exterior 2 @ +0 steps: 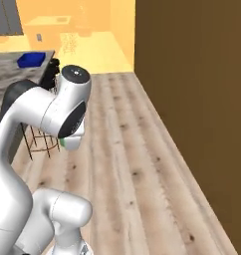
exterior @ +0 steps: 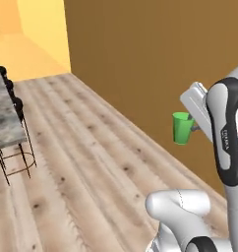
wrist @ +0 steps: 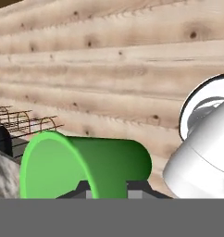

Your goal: There is a tray on the dining counter. Grab the cup, mug, and pitcher and place them on the tray. The pitcher may be placed next to the tray if it cannot fit the tray.

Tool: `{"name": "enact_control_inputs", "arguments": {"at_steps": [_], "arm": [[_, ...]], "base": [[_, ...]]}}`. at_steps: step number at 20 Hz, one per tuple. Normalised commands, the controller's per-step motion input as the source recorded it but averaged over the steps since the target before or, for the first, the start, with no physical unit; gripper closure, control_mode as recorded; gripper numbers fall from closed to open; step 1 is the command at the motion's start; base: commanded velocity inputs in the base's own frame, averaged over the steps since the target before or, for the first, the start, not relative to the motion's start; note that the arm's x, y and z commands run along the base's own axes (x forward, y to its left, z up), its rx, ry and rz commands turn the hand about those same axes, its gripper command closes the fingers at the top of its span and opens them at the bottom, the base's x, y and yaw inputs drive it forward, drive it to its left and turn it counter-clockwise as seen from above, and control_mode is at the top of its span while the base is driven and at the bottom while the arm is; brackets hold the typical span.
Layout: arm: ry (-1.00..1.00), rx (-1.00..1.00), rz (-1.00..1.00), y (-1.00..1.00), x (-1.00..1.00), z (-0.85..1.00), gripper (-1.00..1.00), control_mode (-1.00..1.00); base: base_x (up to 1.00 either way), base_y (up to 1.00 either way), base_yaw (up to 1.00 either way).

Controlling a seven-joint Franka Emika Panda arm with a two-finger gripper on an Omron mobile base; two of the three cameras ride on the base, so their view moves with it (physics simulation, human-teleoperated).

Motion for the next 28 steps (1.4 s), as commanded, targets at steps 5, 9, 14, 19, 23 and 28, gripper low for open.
{"name": "enact_control_inputs", "arguments": {"at_steps": [5,9,14,19,23,28], "arm": [[0.00,0.00,0.00,0.00,0.00,0.00,1.00,1.00],[0.00,0.00,0.00,0.00,0.00,0.00,1.00,1.00],[0.00,0.00,0.00,0.00,0.00,0.00,1.00,1.00],[0.00,0.00,0.00,0.00,0.00,0.00,1.00,1.00],[0.00,0.00,0.00,0.00,0.00,0.00,1.00,1.00],[0.00,0.00,0.00,0.00,0.00,0.00,1.00,1.00]], "base": [[0.71,-0.80,0.33],[0.97,-0.73,0.26],[1.00,-0.29,0.43],[1.00,-0.22,0.47],[1.00,-0.33,0.26],[1.00,-0.30,0.18]]}}
